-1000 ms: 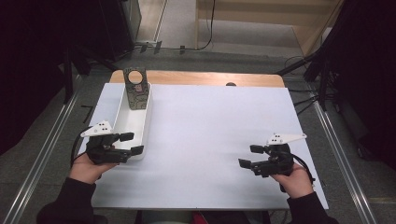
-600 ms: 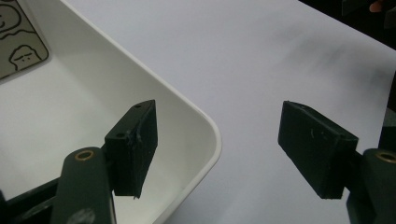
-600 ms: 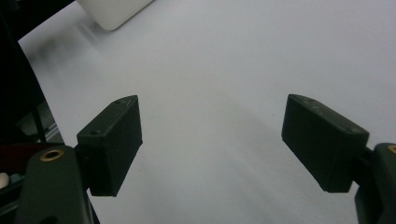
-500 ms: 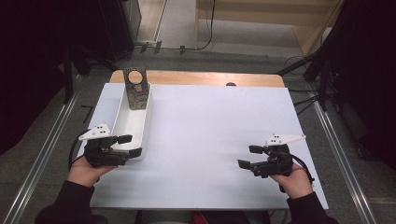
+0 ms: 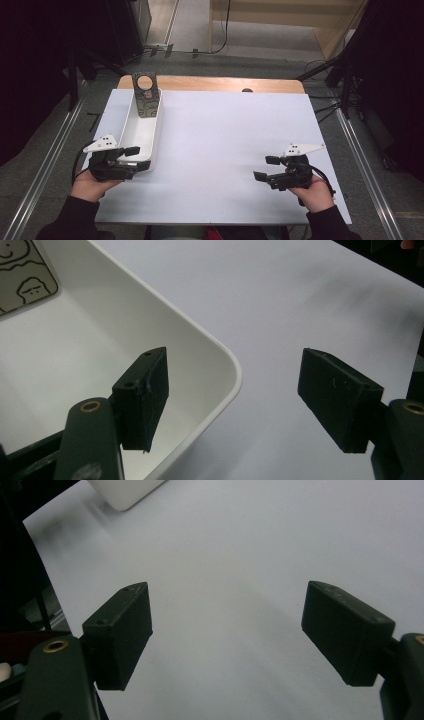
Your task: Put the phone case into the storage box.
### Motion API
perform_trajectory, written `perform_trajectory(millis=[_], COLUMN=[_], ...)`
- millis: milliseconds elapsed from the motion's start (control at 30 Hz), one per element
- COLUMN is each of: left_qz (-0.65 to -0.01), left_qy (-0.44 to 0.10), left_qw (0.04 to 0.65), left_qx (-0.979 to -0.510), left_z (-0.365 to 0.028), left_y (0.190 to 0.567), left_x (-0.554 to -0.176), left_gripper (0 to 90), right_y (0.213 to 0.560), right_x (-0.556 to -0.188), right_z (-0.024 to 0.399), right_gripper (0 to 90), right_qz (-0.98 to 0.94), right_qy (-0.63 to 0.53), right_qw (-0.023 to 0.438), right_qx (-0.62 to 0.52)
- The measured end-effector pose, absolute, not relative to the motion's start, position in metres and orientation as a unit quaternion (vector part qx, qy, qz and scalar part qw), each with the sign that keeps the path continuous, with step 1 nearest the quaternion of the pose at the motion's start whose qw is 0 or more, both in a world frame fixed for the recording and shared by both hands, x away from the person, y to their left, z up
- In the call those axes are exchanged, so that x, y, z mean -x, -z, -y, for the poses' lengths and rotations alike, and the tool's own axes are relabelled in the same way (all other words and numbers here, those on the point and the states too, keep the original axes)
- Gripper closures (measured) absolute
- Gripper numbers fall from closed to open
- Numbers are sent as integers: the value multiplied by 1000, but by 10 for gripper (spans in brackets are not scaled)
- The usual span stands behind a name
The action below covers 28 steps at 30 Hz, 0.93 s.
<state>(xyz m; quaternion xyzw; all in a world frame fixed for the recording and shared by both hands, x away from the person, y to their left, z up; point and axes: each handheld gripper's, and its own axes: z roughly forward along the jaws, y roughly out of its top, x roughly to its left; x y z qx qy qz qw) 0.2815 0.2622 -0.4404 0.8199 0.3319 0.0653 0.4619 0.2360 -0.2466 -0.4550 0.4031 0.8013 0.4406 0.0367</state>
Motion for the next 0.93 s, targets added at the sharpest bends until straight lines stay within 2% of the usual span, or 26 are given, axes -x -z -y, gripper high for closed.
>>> perform_trajectory(millis=[933], left_qz=[-334], left_qy=[-74], left_qw=[464], left_qx=[-817], left_z=[-259], left_y=[444], left_x=[-281], left_gripper=[279], right_y=[465], right_x=[-238], right_z=[243], right_gripper=[192], right_qz=[-818], right_qy=[-418], right_qw=[29], right_qx=[-394])
